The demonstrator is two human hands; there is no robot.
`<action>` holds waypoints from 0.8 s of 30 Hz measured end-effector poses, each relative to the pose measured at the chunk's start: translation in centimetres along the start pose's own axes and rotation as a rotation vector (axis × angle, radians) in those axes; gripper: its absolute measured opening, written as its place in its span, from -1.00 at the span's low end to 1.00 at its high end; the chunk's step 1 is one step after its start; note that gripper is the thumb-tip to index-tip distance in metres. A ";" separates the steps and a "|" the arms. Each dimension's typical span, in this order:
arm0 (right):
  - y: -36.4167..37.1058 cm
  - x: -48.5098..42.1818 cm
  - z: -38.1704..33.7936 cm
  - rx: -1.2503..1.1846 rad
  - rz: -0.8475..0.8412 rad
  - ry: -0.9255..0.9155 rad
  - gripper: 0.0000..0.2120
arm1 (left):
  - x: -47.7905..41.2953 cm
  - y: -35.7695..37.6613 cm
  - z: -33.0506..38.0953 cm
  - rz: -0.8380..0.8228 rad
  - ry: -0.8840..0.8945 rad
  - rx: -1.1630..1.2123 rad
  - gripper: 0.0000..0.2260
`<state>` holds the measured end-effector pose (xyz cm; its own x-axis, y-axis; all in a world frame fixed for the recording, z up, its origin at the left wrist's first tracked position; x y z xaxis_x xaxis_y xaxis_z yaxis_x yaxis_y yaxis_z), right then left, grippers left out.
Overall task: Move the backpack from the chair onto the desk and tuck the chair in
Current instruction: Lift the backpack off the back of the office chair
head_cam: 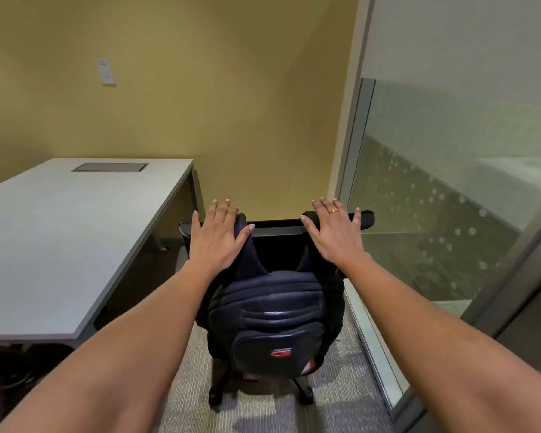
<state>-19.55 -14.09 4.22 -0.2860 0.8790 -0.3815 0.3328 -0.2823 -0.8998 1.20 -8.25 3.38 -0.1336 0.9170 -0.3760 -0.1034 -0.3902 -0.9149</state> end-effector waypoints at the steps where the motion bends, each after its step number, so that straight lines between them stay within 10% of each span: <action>1: 0.2 -0.2 0.2 0.007 -0.012 0.008 -0.45 | -0.3 0.0 -0.1 -0.007 0.001 0.009 -0.37; 13: 1.7 -1.0 0.4 0.031 0.053 -0.065 -0.54 | -1.2 0.2 1.0 0.034 0.115 -0.016 -0.50; 24: 1.7 -4.7 0.1 -0.026 -0.361 -0.441 -0.49 | -1.9 0.6 1.5 -0.042 0.053 -0.093 -0.44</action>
<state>-17.76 -18.72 4.42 -0.7316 0.6731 -0.1086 0.1652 0.0204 -0.9861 -0.11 -10.33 3.80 -0.0787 0.9365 -0.3418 -0.0160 -0.3440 -0.9388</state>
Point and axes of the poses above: each hand's wrist, its own x-axis away from the middle knuckle, its own y-axis out of the palm, z = x × y, the point moved 9 cm from there along -x, towards the middle knuckle
